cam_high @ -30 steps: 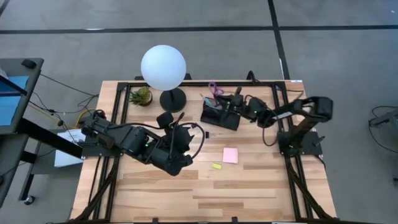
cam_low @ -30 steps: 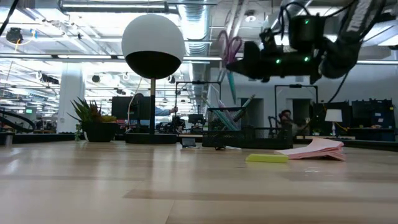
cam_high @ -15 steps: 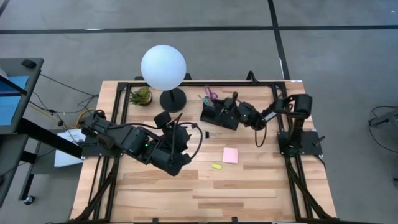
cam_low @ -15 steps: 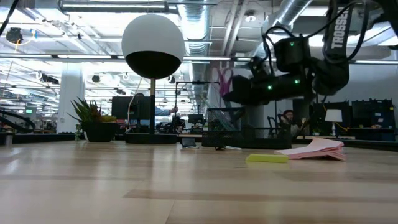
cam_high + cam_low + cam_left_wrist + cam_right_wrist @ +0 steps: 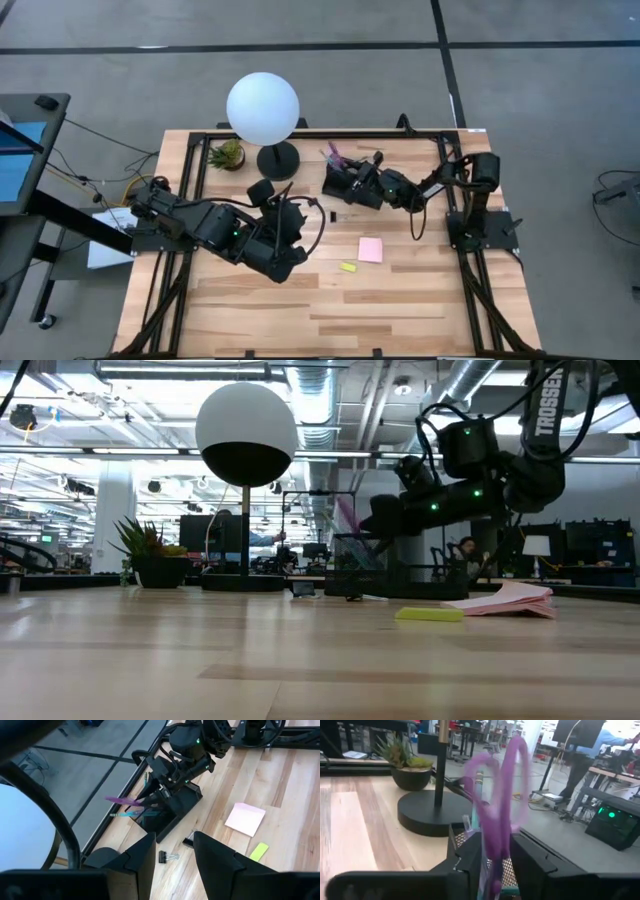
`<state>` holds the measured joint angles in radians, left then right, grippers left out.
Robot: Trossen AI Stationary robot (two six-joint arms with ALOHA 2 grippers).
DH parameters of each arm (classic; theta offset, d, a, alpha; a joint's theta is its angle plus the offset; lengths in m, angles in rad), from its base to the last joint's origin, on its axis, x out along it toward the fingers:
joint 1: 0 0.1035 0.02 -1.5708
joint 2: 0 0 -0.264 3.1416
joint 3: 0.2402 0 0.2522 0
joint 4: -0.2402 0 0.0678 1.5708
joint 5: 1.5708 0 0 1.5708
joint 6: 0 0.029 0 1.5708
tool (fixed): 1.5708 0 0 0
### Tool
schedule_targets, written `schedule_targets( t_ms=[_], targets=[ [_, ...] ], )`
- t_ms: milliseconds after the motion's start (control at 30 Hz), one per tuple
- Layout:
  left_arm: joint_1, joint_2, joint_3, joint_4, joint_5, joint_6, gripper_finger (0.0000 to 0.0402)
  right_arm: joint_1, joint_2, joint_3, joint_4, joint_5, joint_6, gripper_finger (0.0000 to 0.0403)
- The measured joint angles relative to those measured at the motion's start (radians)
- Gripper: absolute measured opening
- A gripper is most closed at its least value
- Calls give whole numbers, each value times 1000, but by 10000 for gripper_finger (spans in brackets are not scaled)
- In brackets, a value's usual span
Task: Pick and place office supplies into organizer
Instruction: Put the purple scissors into the black desk organizer, then put the black binder clip into the black desk organizer
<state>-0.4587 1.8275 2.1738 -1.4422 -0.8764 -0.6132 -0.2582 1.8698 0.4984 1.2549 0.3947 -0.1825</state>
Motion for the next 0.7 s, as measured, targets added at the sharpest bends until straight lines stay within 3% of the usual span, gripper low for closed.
schedule_targets(
  t_ms=[267,400,533,633,700],
  targets=[
    [0,4,0,-27,29,-34,129,70,-33,-1,9,3,38,140],
    [8,9,-18,-84,20,-150,129,157,-119,-2,0,74,-44,149],
    [27,8,-70,-127,-25,-177,129,269,-256,-2,-139,133,-94,149],
    [43,9,-113,-127,5,-136,129,340,-355,-2,-396,20,-45,148],
    [62,6,-152,-126,90,-106,129,355,-406,-2,-587,-163,-19,149]
  ],
)
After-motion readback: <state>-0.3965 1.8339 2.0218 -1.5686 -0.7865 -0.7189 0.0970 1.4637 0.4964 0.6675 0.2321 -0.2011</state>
